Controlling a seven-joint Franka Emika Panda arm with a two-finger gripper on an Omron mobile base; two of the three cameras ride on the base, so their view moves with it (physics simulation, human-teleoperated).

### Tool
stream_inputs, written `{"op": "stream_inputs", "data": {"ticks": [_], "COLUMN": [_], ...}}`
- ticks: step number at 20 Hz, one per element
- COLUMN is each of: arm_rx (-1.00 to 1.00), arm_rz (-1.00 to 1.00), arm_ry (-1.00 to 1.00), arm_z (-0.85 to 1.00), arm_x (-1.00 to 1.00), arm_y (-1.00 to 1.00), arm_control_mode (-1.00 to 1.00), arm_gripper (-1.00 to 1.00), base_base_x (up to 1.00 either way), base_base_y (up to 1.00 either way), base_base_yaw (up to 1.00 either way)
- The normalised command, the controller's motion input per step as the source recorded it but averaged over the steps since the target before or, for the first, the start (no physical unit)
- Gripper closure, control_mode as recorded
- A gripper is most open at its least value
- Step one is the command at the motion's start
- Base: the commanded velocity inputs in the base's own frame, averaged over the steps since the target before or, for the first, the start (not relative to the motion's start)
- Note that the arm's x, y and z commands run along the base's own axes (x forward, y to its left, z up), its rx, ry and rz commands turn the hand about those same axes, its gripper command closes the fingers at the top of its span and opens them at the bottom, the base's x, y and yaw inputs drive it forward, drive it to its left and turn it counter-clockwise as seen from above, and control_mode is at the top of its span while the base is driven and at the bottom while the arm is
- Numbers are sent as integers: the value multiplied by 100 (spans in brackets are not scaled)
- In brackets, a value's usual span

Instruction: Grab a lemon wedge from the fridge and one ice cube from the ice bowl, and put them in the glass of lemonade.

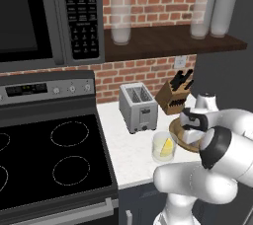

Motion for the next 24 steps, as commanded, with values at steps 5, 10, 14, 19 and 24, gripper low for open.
{"op": "stream_inputs", "data": {"ticks": [5,10,14,19,24], "arm_rx": [0,0,0,0,0], "arm_rz": [0,0,0,0,0], "arm_ry": [0,0,0,0,0], "arm_z": [-19,-16,-14,-11,-7], "arm_x": [4,2,0,0,0], "arm_y": [0,0,0,0,0], "arm_control_mode": [-100,-100,-100,-100,-100], "arm_gripper": [100,100,100,100,100], "base_base_x": [0,0,0,0,0], "base_base_y": [0,0,0,0,0], "base_base_yaw": [0,0,0,0,0]}}
